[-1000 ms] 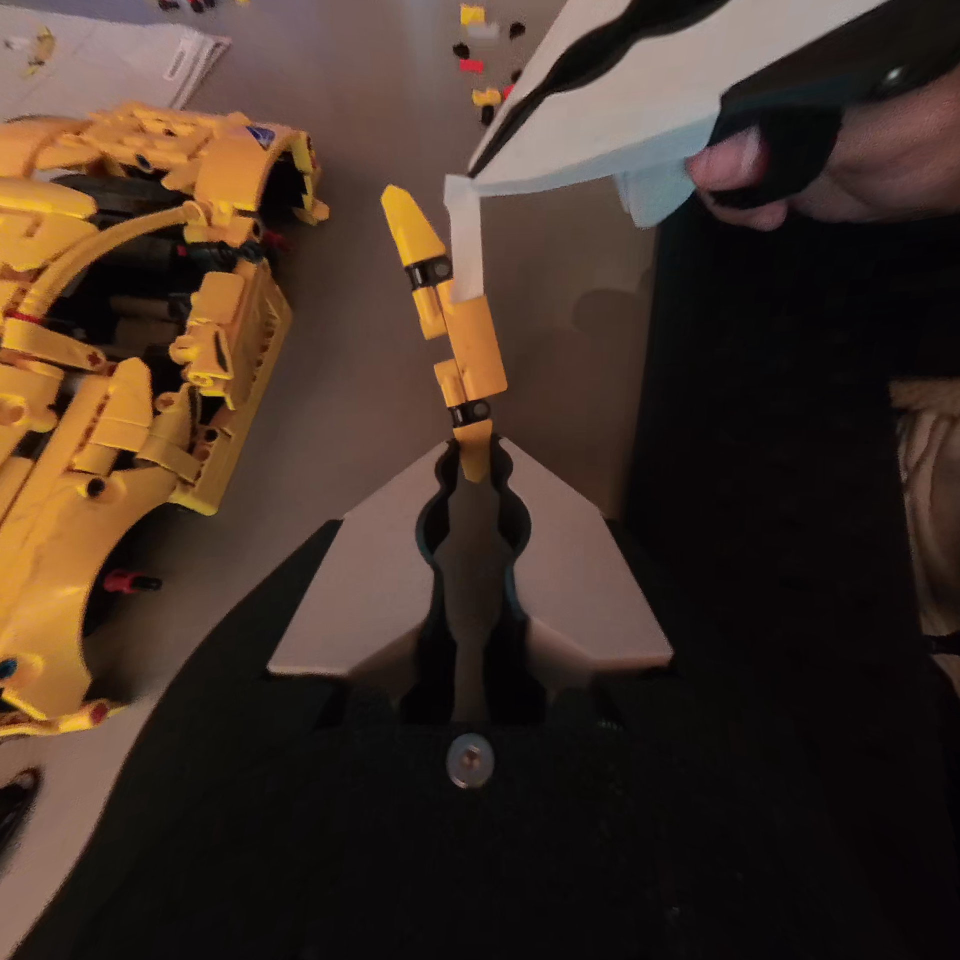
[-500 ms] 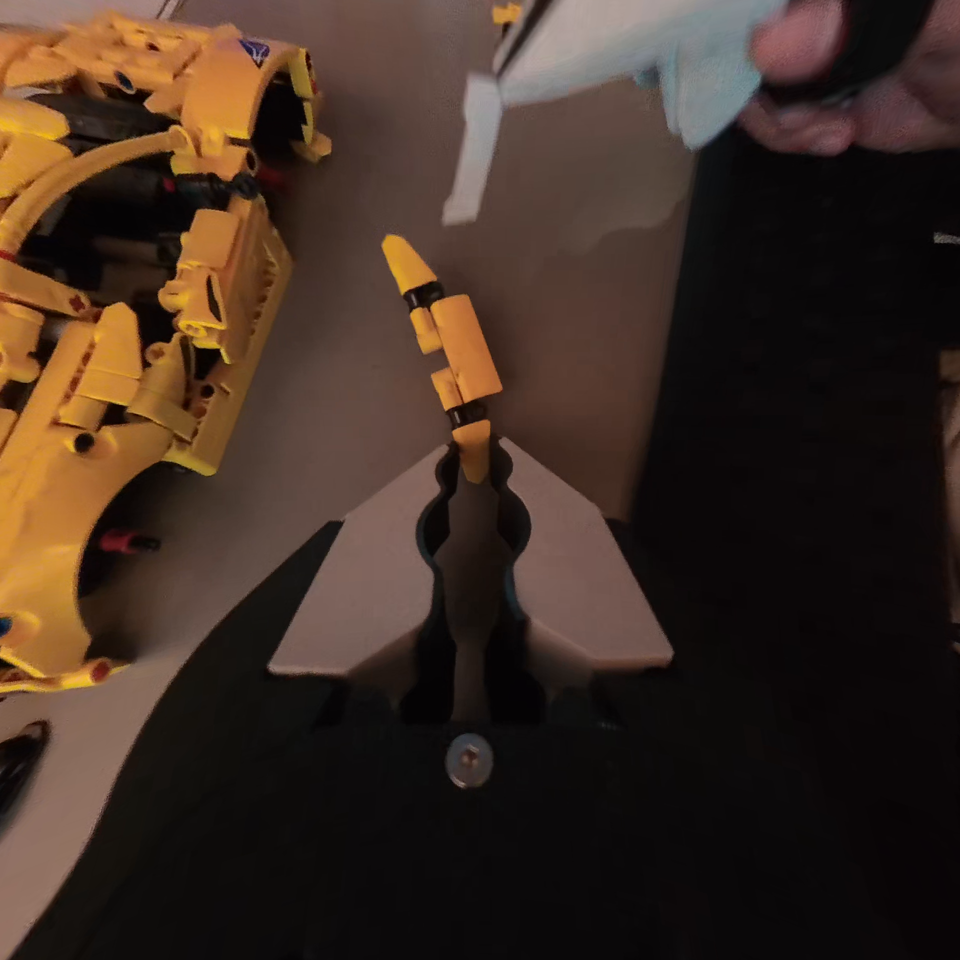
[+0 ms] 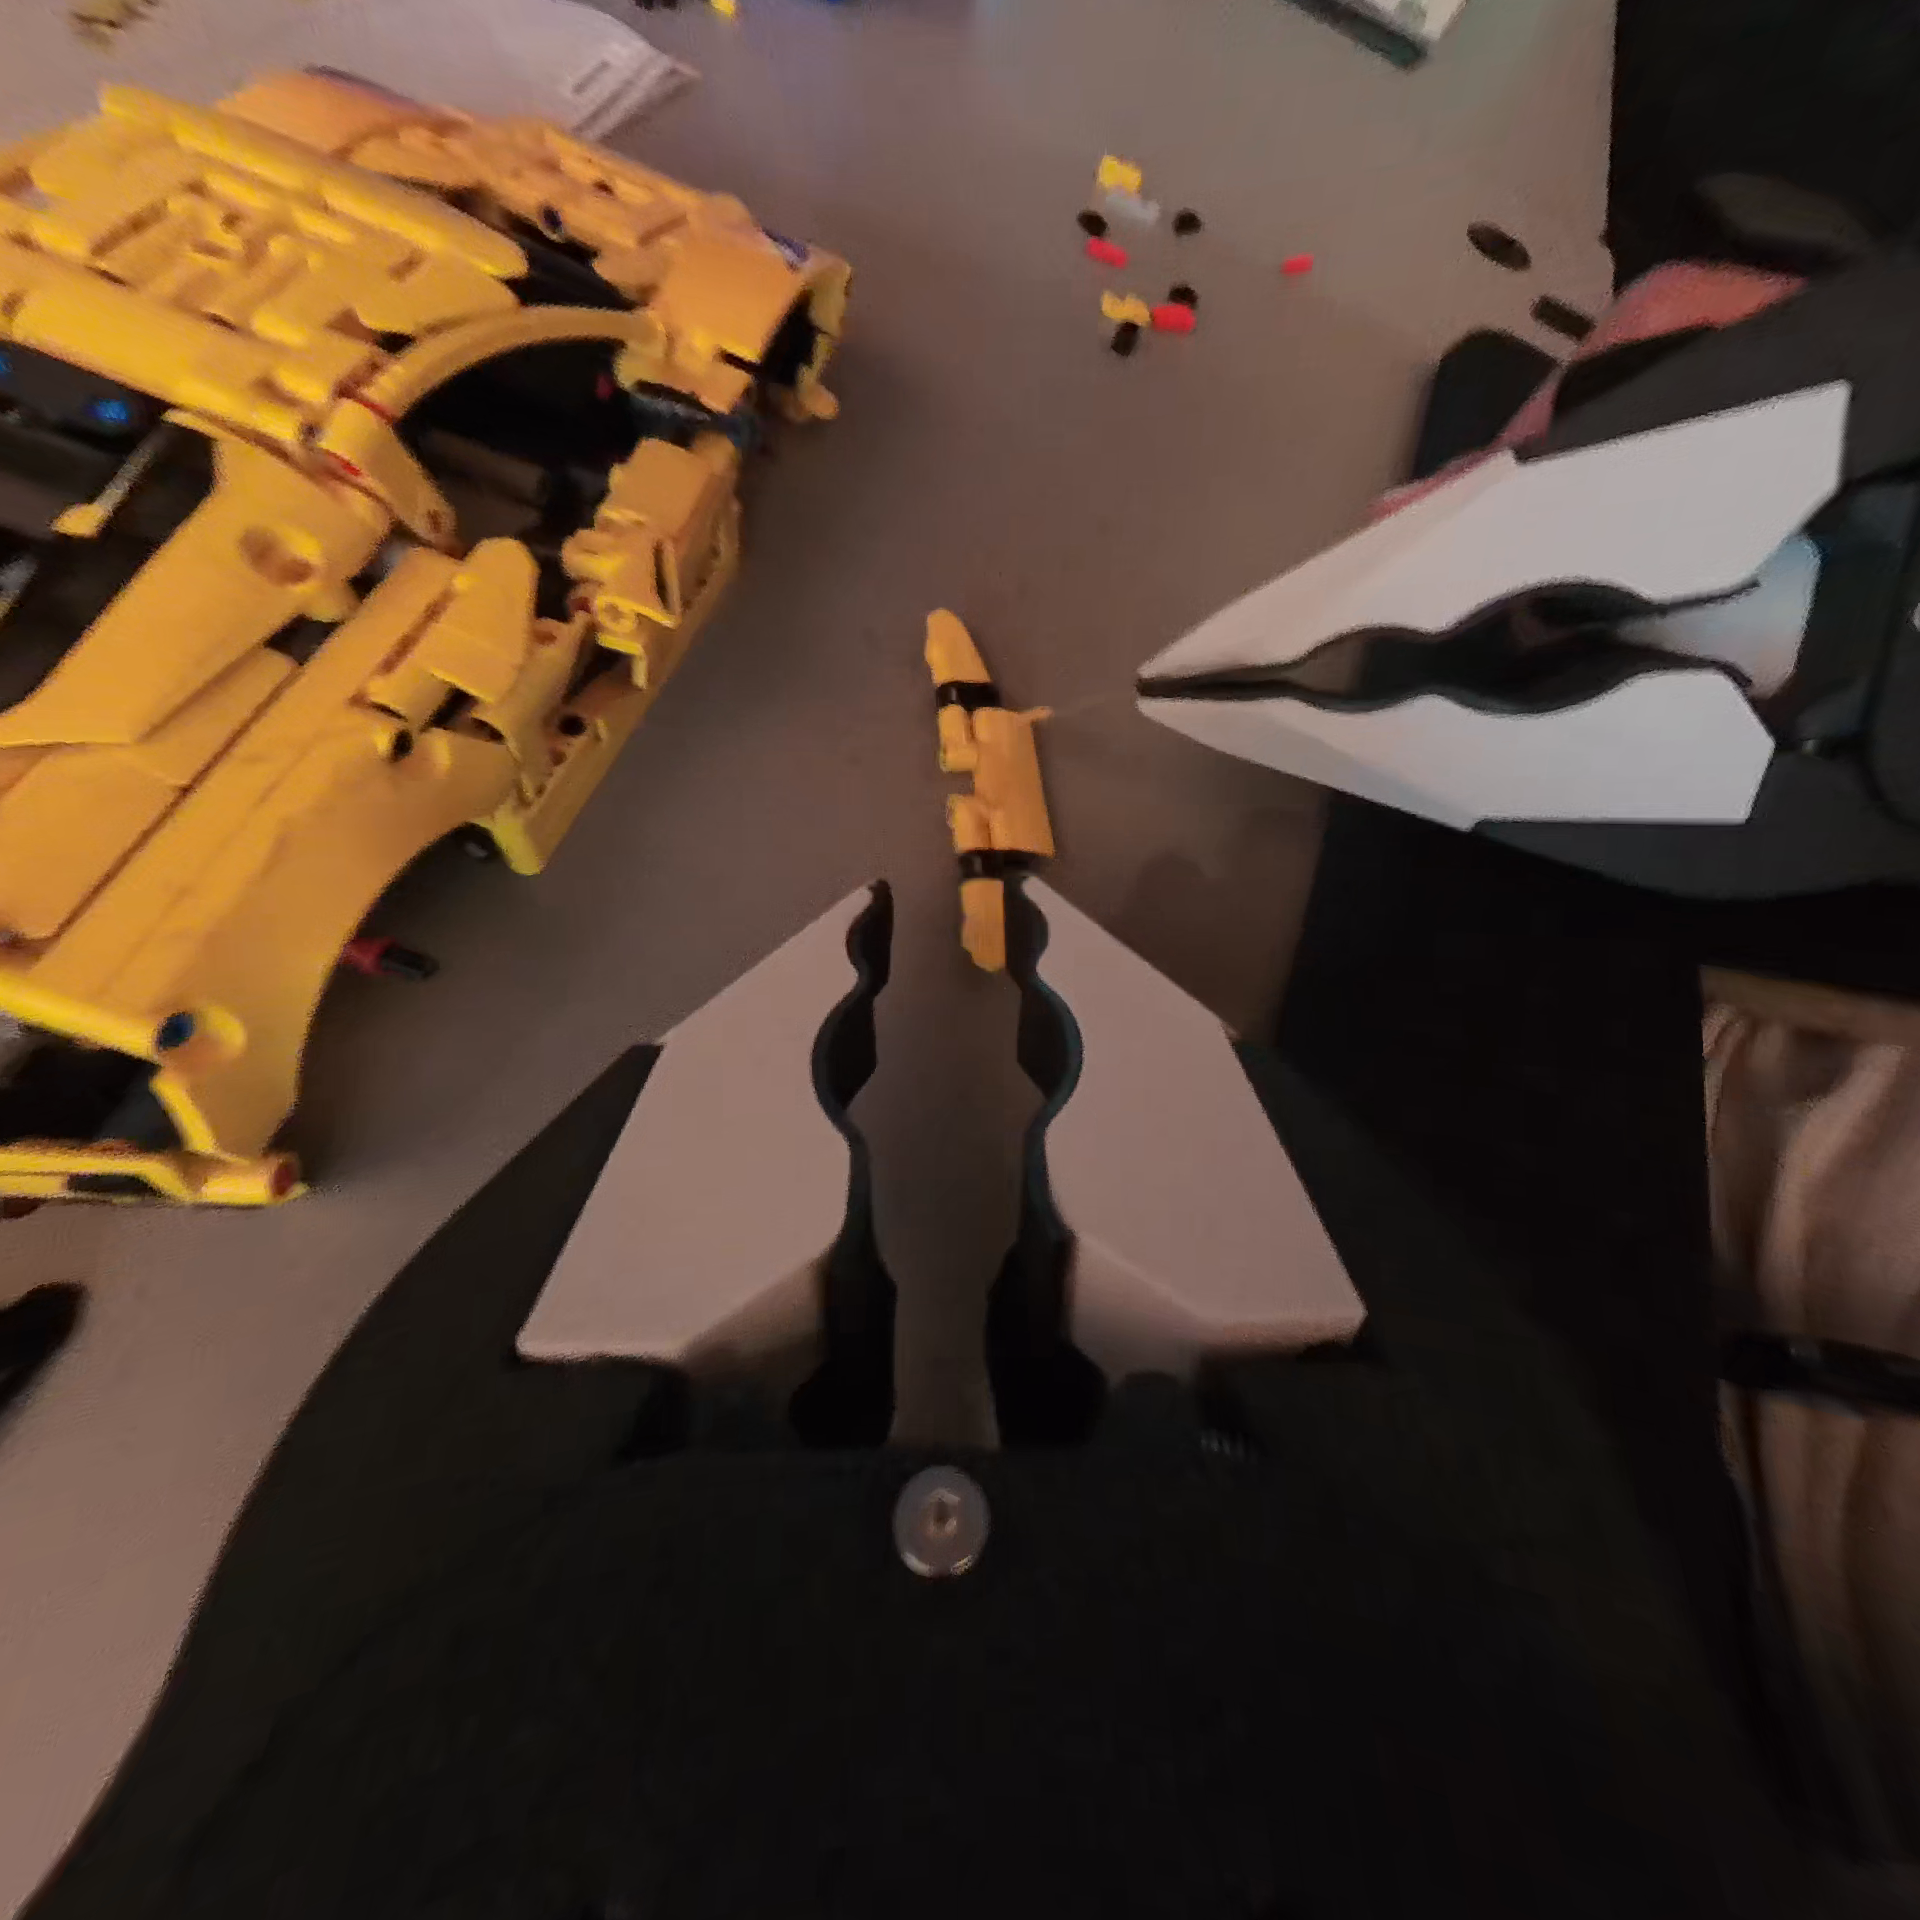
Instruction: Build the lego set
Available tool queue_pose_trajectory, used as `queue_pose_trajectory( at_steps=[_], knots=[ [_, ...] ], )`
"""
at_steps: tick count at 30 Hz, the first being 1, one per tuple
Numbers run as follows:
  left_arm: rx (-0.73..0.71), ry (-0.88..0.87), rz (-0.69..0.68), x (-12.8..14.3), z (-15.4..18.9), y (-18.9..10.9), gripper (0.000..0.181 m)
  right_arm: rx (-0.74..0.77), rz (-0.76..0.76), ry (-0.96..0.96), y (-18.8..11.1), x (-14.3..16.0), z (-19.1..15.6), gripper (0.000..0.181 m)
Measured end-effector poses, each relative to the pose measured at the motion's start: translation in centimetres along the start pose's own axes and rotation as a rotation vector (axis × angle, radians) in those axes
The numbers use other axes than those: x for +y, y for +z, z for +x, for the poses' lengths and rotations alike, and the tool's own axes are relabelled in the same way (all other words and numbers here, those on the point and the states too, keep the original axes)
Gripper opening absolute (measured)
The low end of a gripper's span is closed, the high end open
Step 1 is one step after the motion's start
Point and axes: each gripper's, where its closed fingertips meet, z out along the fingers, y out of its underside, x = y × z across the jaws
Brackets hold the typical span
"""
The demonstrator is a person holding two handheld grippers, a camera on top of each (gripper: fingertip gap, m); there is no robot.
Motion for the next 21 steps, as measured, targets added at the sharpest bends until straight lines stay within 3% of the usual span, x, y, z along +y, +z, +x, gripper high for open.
queue_pose_trajectory(
  at_steps=[5, 14, 21],
  knots=[
    [0.045, 0.092, -0.134, 2.1, 1.5, 1.0, 0.025, 0.046, -0.048, -0.053, 0.3, 0.8, -0.1, 0.0],
    [-0.049, 0.159, -0.143, 2.1, 0.8, 1.4, 0.01, 0.114, -0.055, -0.186, 0.5, 0.5, -0.3, 0.0],
    [-0.062, 0.17, -0.146, 2.1, 0.8, 1.4, 0.009, 0.104, -0.066, -0.185, 0.8, 0.6, -0.5, 0.0]
  ],
)
